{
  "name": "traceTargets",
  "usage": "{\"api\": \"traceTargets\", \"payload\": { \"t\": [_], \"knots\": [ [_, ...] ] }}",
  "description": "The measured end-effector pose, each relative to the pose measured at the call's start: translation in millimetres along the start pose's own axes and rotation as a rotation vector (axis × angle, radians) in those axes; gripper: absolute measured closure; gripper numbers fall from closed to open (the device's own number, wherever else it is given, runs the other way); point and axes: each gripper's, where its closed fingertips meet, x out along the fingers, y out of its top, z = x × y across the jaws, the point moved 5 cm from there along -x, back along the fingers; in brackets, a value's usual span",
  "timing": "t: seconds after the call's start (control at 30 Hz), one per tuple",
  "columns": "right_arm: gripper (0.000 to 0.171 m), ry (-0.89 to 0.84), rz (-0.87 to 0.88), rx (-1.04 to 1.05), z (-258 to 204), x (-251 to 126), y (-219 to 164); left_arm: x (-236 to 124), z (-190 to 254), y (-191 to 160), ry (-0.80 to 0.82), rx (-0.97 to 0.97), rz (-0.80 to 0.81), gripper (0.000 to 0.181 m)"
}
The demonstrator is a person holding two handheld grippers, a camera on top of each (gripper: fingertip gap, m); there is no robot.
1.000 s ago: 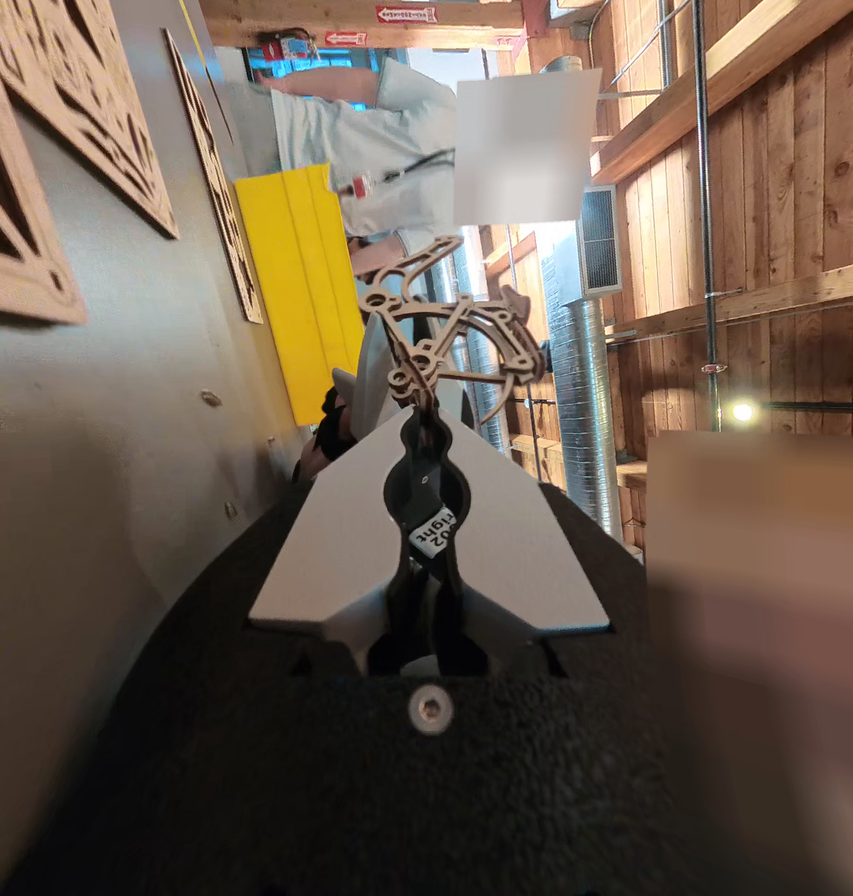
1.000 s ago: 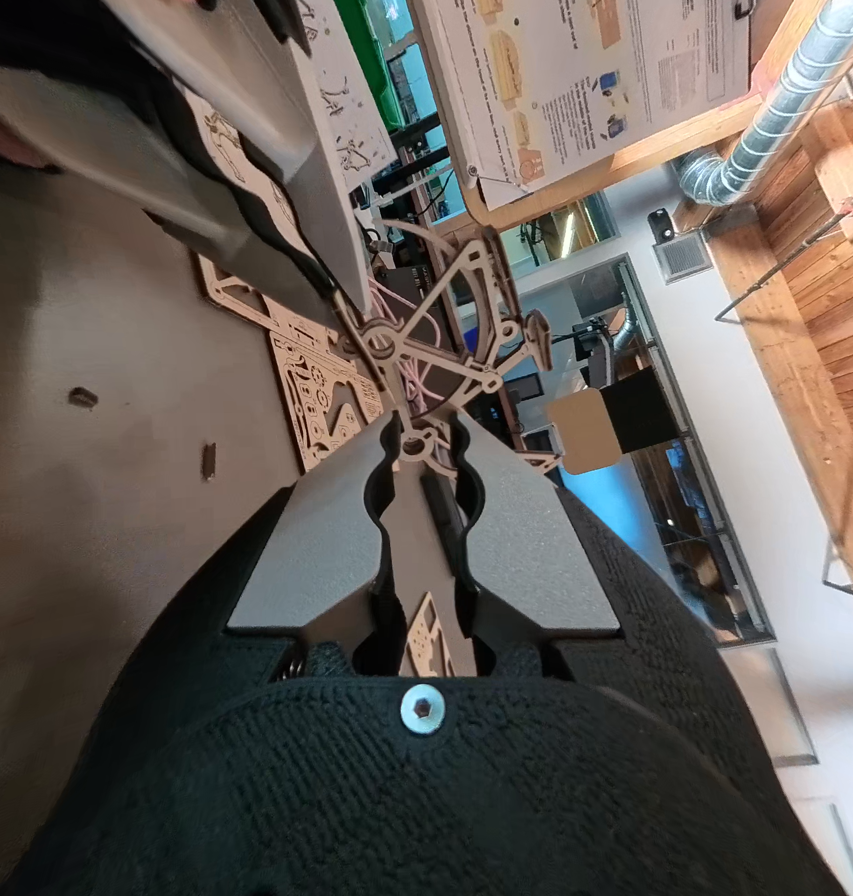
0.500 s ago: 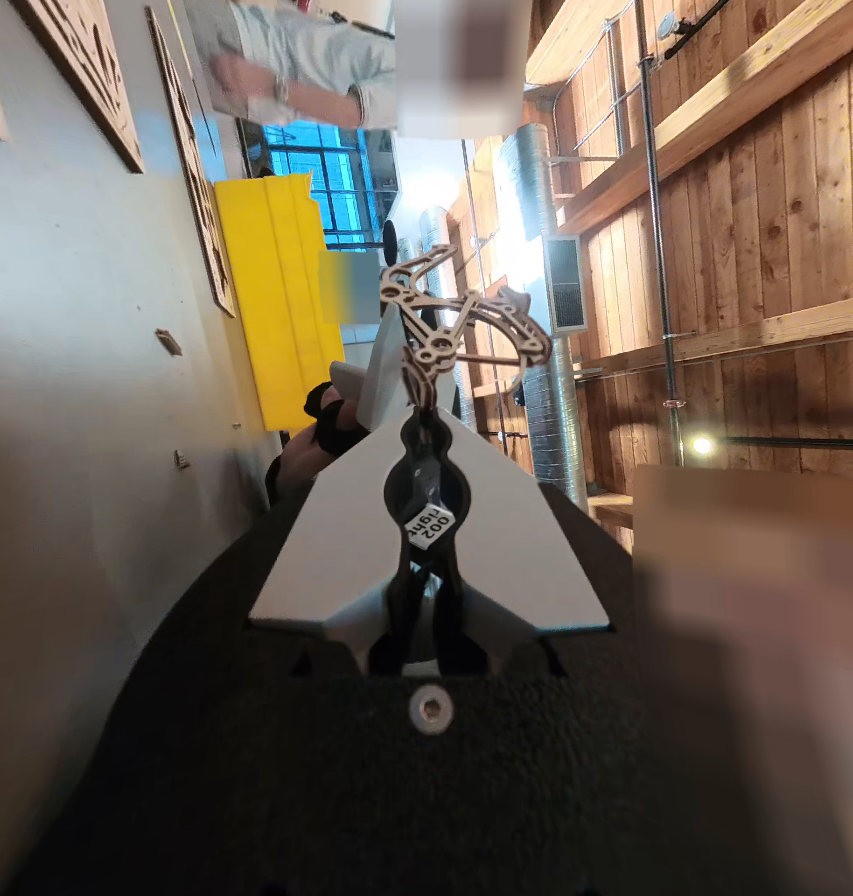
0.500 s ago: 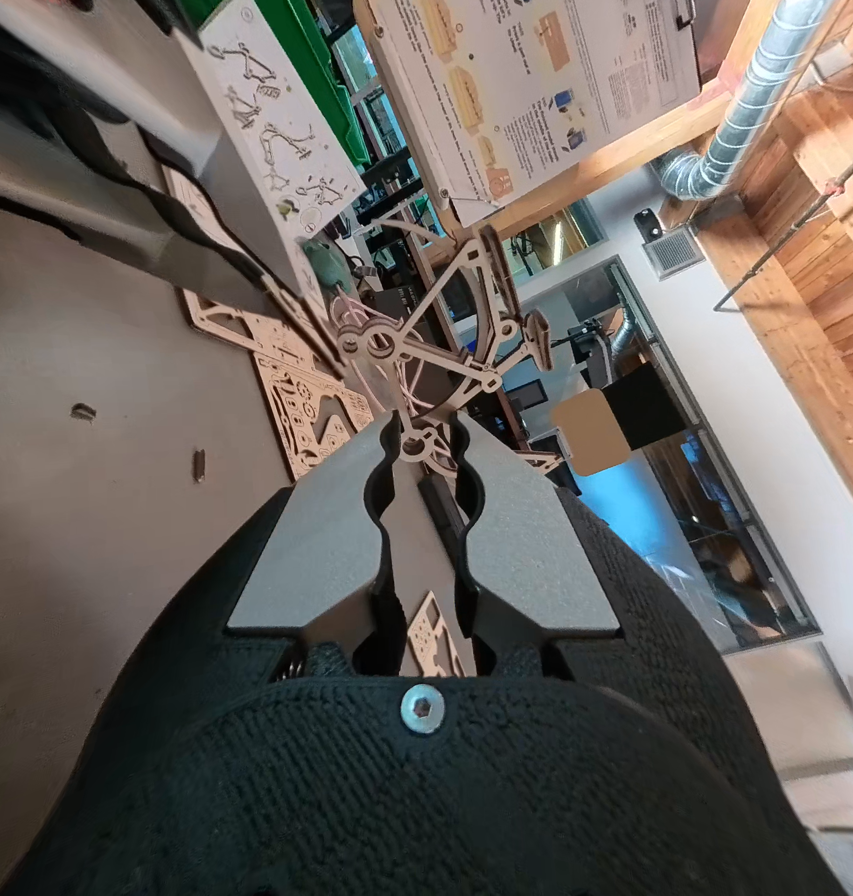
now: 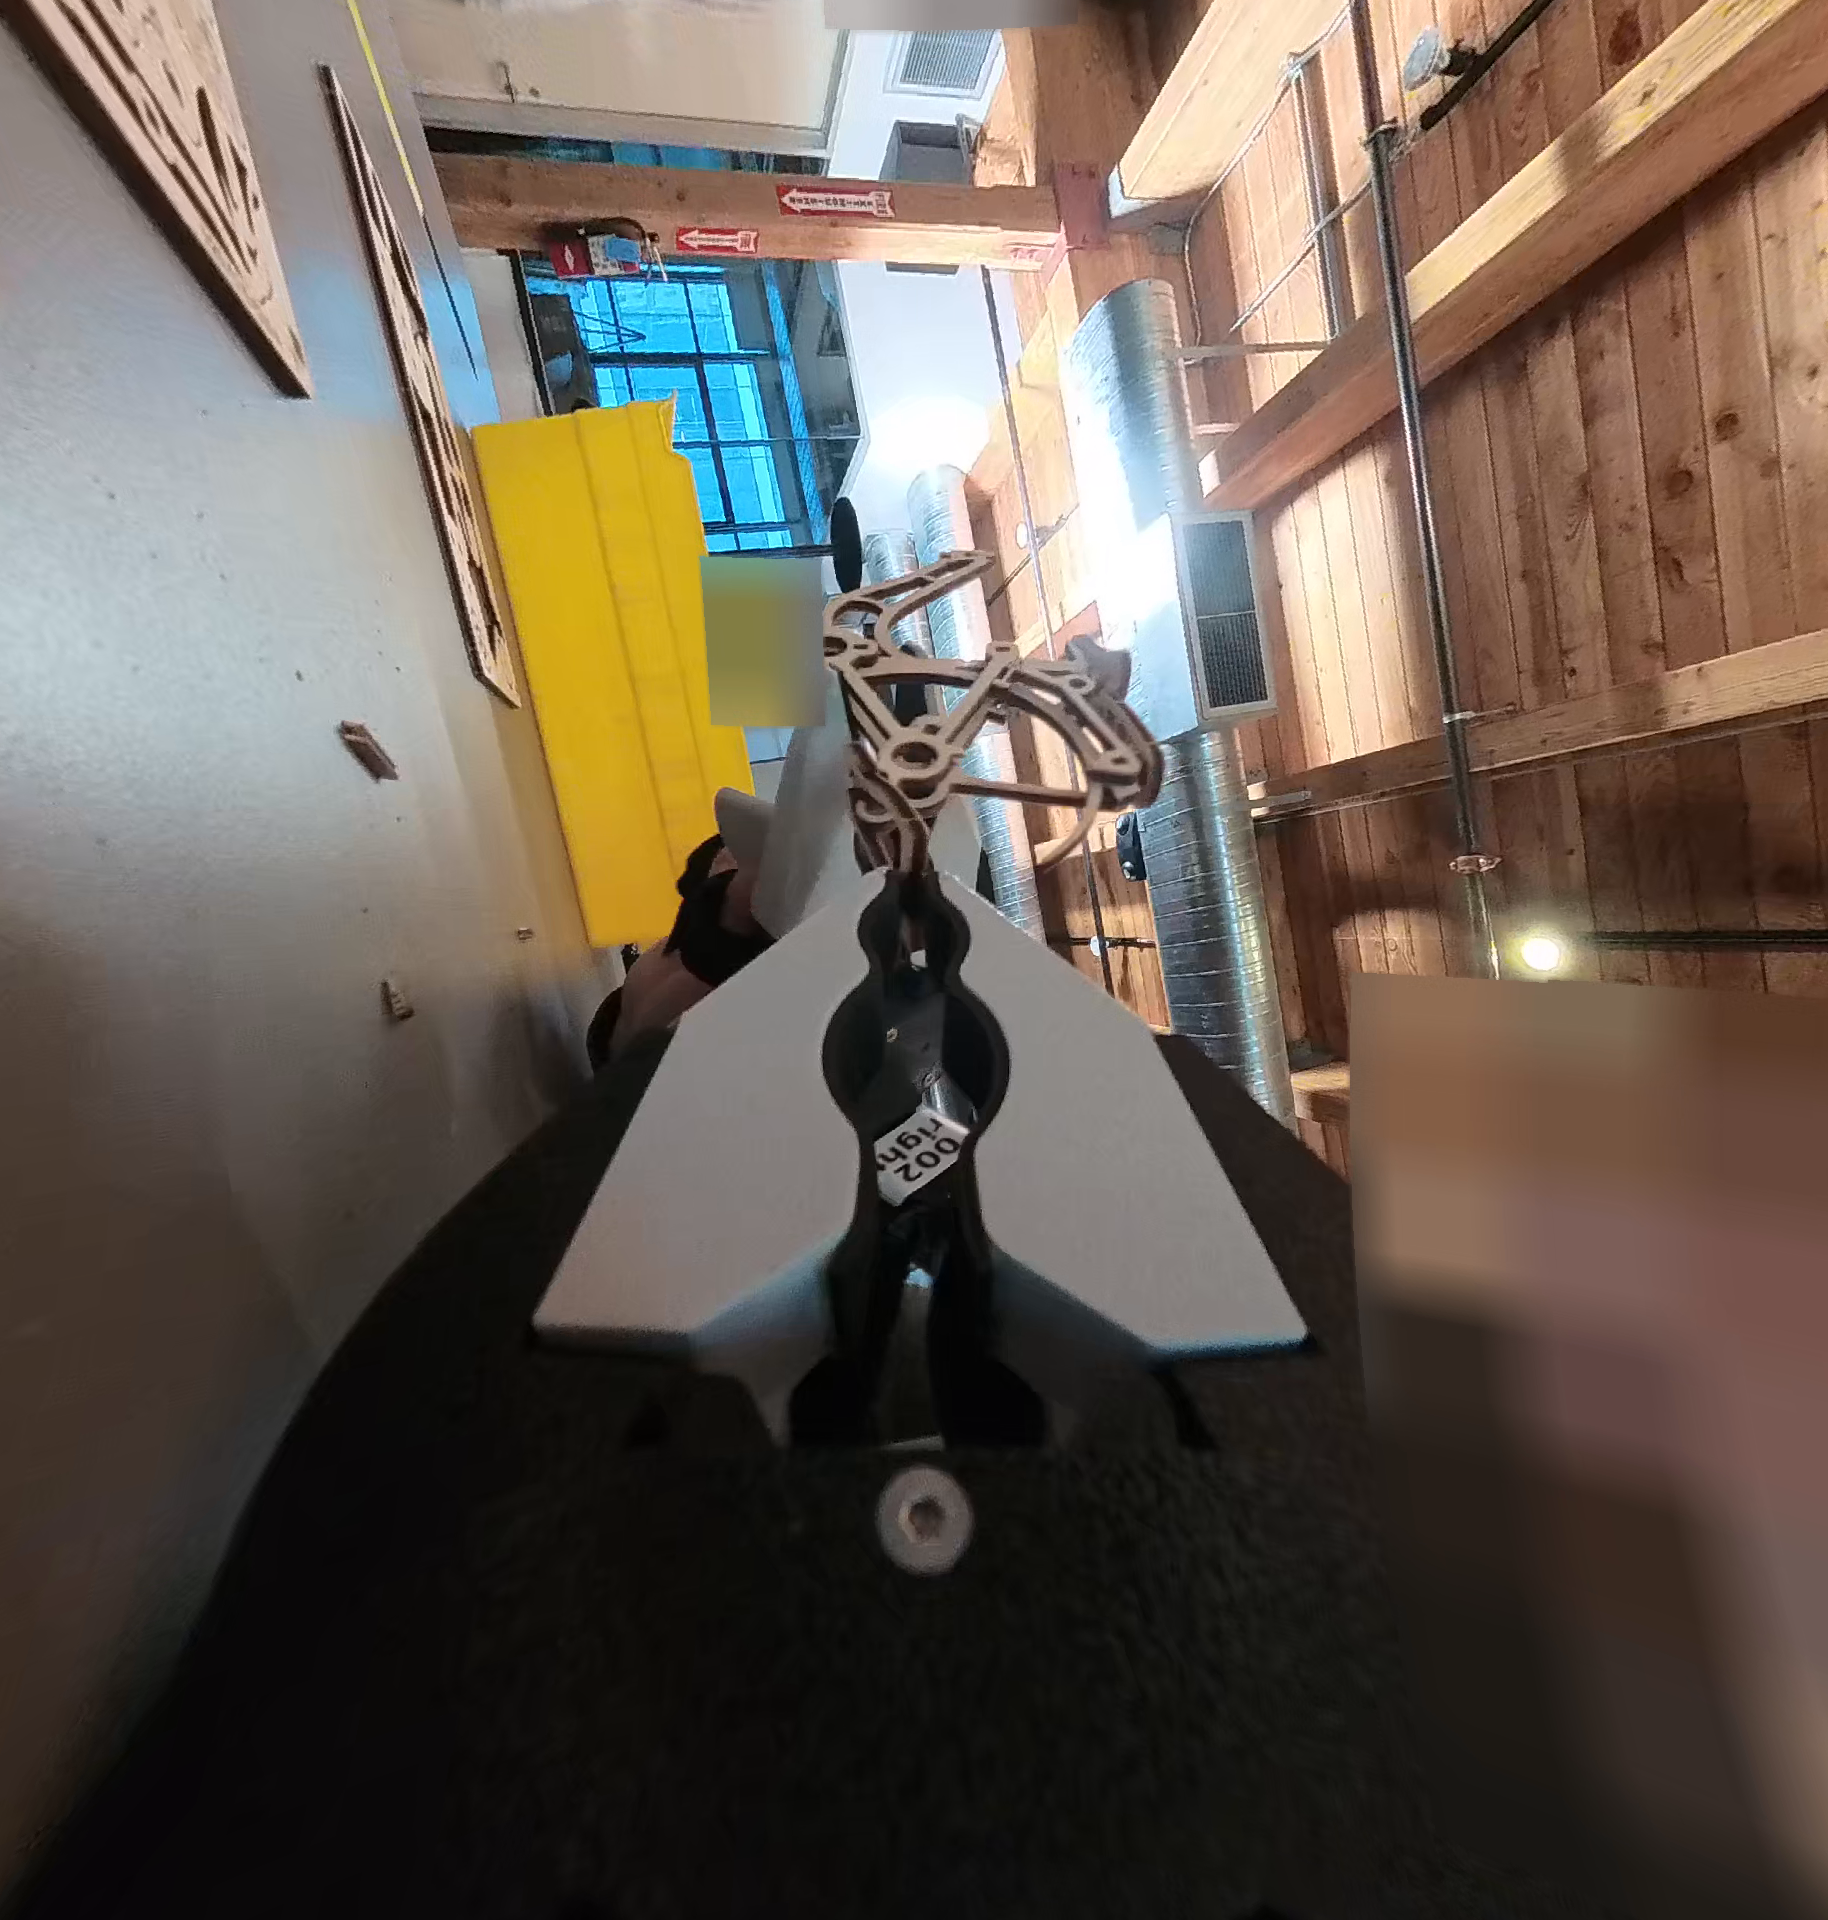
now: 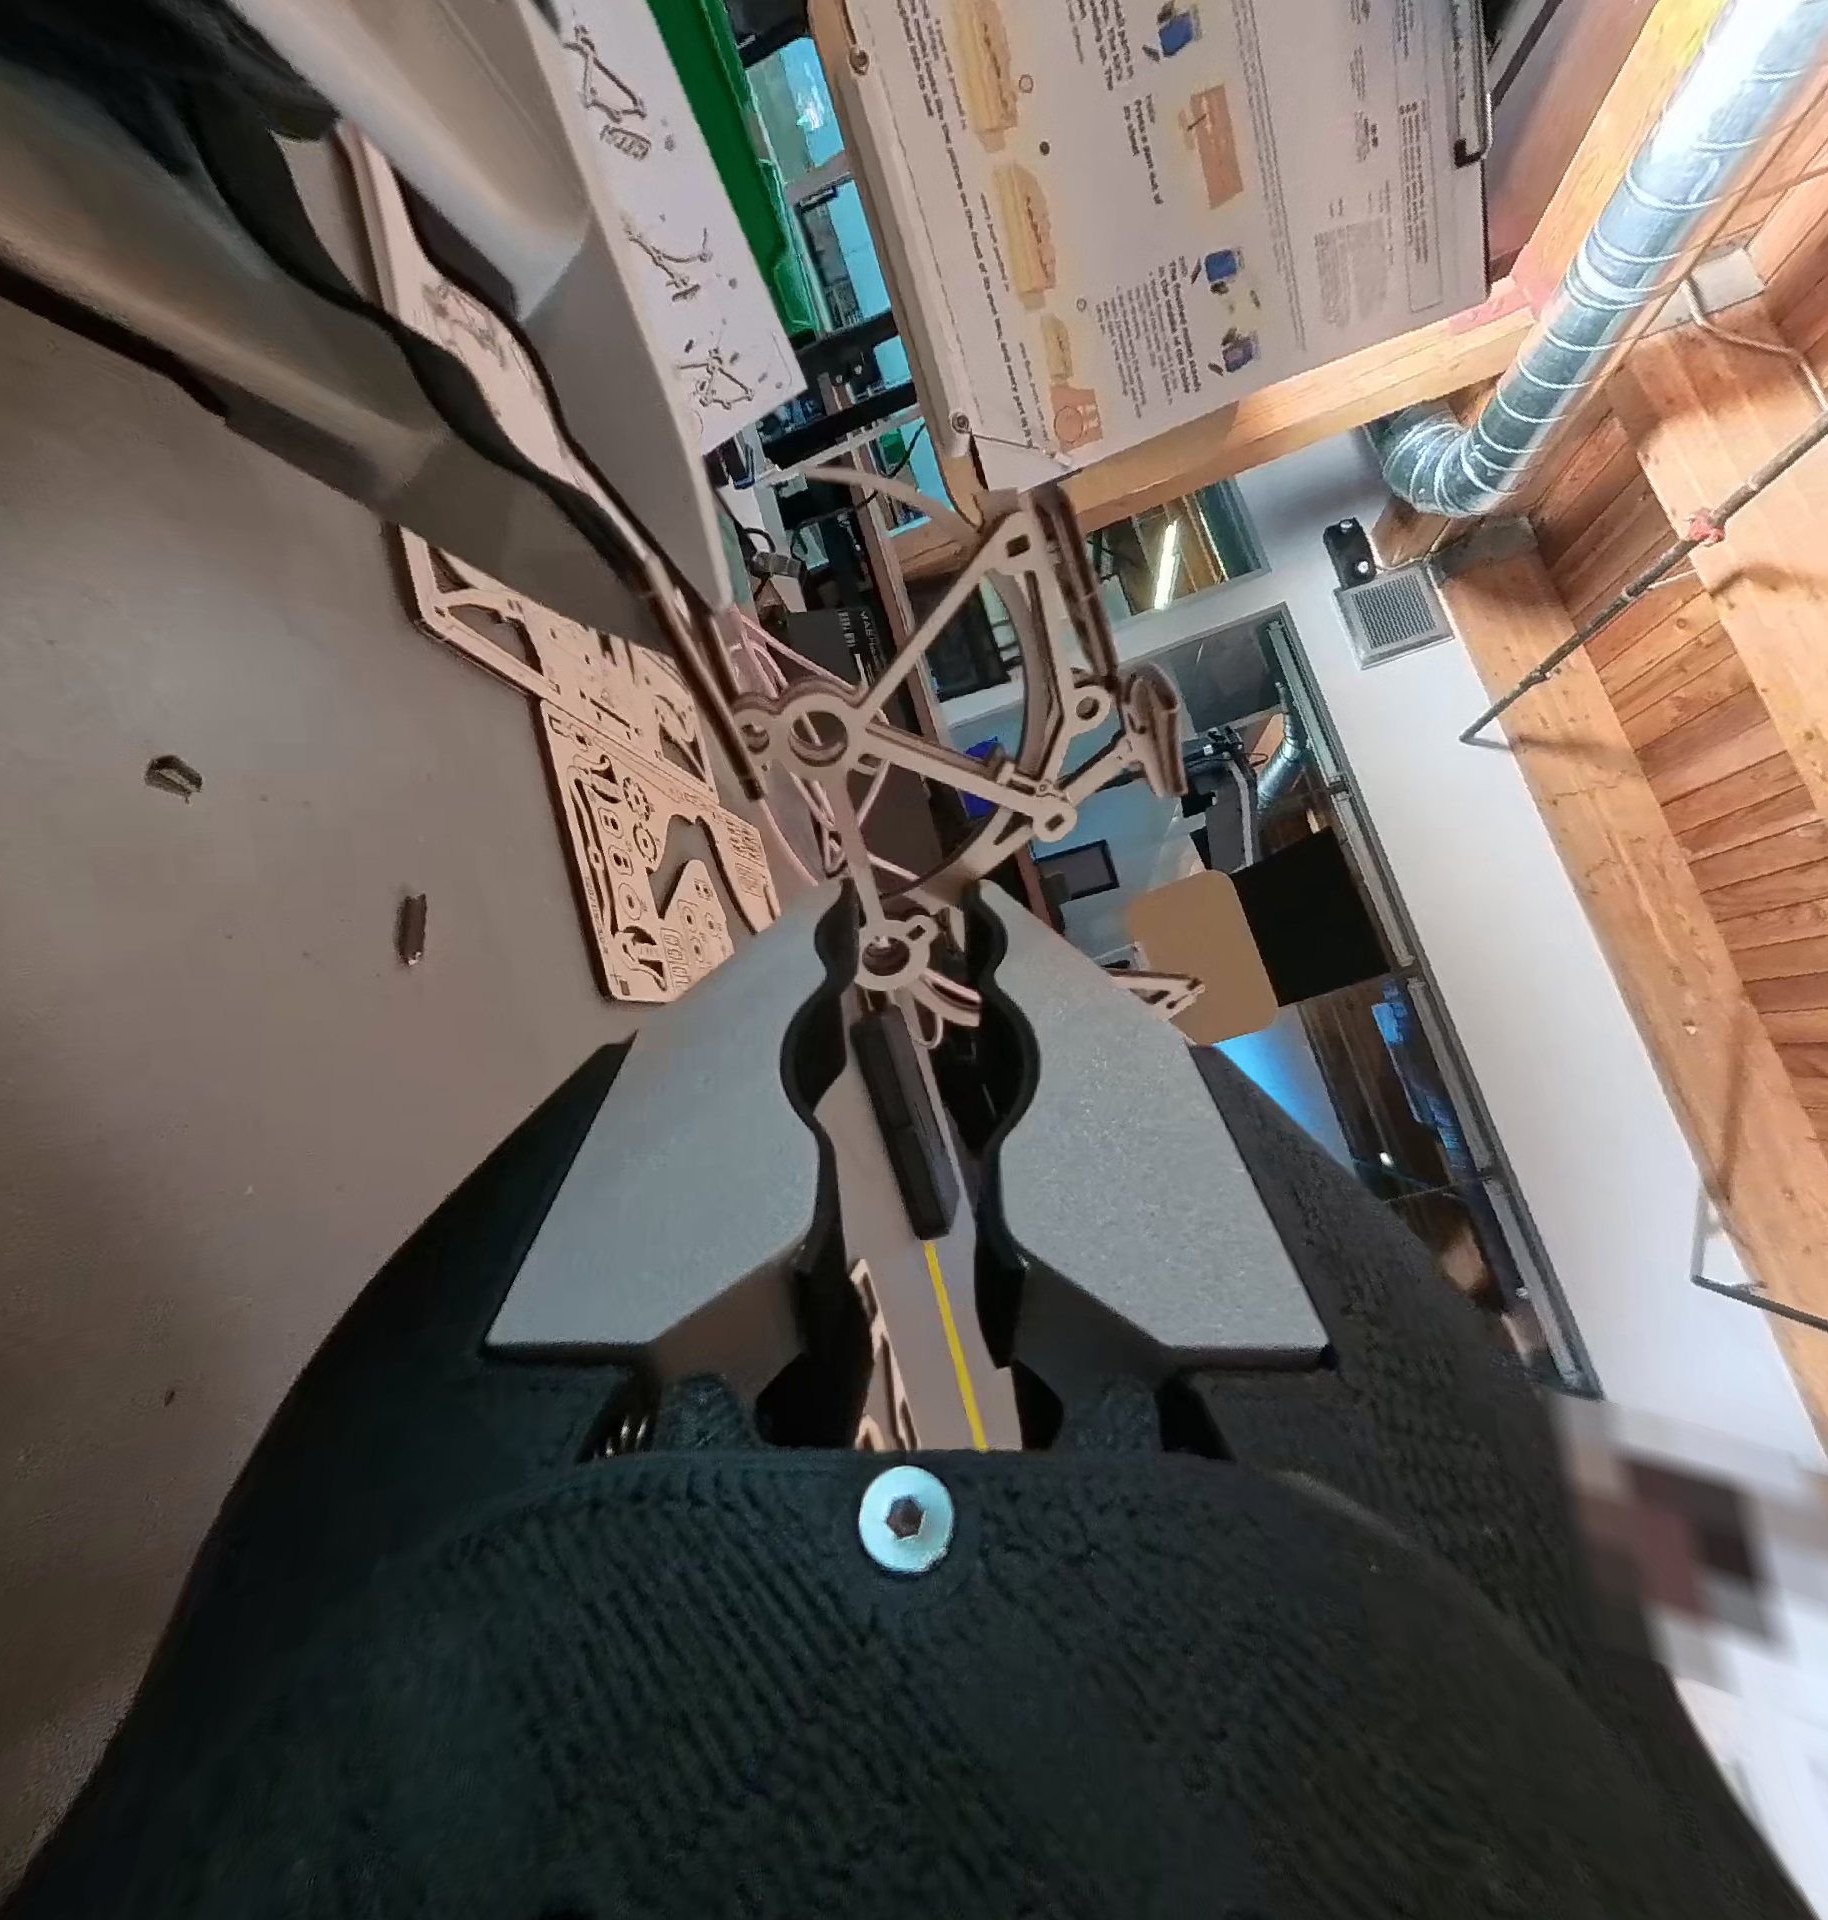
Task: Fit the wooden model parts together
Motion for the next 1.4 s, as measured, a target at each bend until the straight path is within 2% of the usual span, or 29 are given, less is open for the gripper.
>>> {"api": "traceTargets", "payload": {
  "t": [0.6, 1.0, 1.4],
  "knots": [
    [0.153, 0.053, 0.024, 0.007, -9, 3, -4, 1, -2, -2, 0.021, -0.016, -0.017, 0.180],
    [0.153, 0.069, 0.124, -0.071, -8, 0, -8, 2, -4, -7, 0.042, -0.019, 0.006, 0.180],
    [0.153, 0.104, 0.154, 0.011, -6, -2, -13, 6, -4, -12, 0.032, 0.048, 0.041, 0.181]
  ]
}}
